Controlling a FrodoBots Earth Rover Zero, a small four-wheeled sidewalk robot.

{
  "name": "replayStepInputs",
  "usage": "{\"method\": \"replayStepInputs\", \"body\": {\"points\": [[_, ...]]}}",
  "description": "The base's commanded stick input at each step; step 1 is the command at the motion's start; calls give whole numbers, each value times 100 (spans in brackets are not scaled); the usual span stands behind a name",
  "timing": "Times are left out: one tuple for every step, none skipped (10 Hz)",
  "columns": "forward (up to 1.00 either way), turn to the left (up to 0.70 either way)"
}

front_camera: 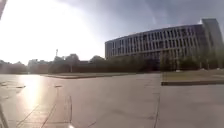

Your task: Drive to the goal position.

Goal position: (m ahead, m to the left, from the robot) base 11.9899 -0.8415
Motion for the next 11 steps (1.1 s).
{"method": "replayStepInputs", "body": {"points": [[70,0],[70,0],[70,0],[70,0],[70,0],[70,0],[70,0],[70,0],[70,0],[70,0],[70,0]]}}
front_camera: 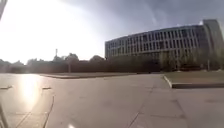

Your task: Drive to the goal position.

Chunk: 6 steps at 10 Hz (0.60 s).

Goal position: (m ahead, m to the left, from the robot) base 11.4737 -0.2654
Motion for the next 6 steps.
{"method": "replayStepInputs", "body": {"points": [[70,0],[70,0],[70,0],[70,0],[70,0],[70,0]]}}
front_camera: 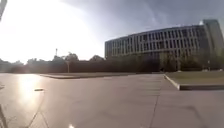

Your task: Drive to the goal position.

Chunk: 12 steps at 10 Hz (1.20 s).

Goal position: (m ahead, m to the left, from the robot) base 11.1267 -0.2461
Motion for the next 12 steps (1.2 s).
{"method": "replayStepInputs", "body": {"points": [[70,0],[70,0],[70,0],[70,0],[70,0],[70,0],[70,0],[70,0],[70,0],[70,0],[70,0],[70,0]]}}
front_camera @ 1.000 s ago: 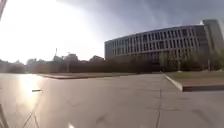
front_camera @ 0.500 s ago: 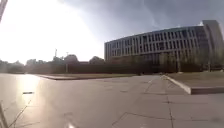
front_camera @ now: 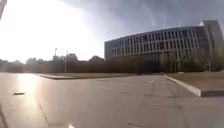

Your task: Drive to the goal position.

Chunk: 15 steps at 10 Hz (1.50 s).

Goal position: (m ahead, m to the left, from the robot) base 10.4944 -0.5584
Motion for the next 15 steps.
{"method": "replayStepInputs", "body": {"points": [[70,0],[70,0],[70,0],[70,0],[70,0],[70,0],[70,0],[70,0],[70,0],[70,0],[70,0],[70,0],[70,0],[70,0],[70,0]]}}
